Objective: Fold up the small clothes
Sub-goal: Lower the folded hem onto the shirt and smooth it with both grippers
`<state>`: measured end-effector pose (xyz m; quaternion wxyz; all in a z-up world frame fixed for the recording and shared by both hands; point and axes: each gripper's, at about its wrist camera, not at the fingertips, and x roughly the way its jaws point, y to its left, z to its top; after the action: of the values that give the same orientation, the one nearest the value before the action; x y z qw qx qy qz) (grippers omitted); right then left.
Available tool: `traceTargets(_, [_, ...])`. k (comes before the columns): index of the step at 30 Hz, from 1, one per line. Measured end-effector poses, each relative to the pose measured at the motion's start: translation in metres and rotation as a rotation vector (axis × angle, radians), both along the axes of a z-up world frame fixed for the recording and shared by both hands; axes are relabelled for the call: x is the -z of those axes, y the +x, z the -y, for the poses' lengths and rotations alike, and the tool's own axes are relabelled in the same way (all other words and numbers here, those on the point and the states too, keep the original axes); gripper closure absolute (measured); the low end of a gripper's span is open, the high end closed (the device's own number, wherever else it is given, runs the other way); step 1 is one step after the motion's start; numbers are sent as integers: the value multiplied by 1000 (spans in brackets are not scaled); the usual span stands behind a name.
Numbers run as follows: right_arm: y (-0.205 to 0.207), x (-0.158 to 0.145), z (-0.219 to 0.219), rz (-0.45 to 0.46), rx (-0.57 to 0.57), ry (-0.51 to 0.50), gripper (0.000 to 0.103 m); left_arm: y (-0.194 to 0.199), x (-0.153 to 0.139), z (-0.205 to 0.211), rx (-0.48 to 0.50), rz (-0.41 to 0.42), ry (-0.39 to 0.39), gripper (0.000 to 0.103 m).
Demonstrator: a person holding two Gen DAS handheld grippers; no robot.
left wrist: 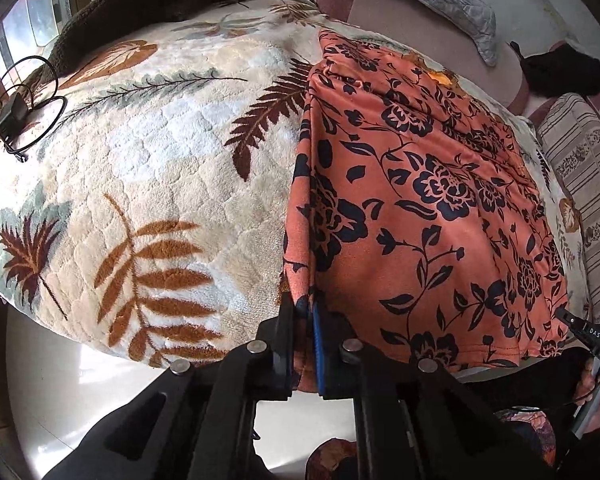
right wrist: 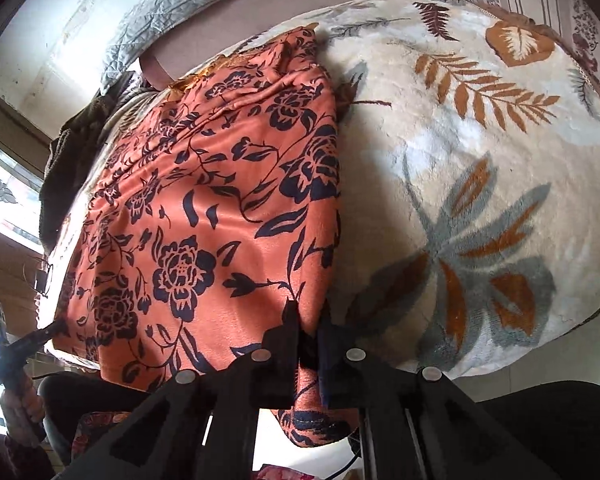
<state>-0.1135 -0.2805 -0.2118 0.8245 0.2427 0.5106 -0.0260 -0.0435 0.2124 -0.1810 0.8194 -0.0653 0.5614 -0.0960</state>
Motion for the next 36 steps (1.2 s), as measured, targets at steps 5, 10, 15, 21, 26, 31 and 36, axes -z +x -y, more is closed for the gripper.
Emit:
traceTargets(5, [-1, 12, 8, -55, 43, 37, 77, 7, 10, -4, -28, -88, 1, 38])
traceTargets(10, [4, 19, 0, -24, 33, 63, 33, 16, 21, 2, -15, -101, -25, 41])
traceTargets(15, [6, 18, -21, -21, -42, -81, 97, 12, 23, 4, -19, -87, -20, 97])
traceTargets(21, [-8, -15, -28, 56, -83, -121, 97, -10, -1, -4, -4, -10, 64, 98])
traceTargets(26, [-20, -29, -16, 60, -80, -125, 97, -27, -6, -11, 50, -6, 118, 98])
traceTargets(31, [-10, -10, -7, -26, -57, -48, 93, -15, -6, -8, 51, -55, 145, 94])
traceTargets(36, [-6, 4, -8, -45, -40, -4, 57, -7, 0, -3, 38, -92, 141, 27])
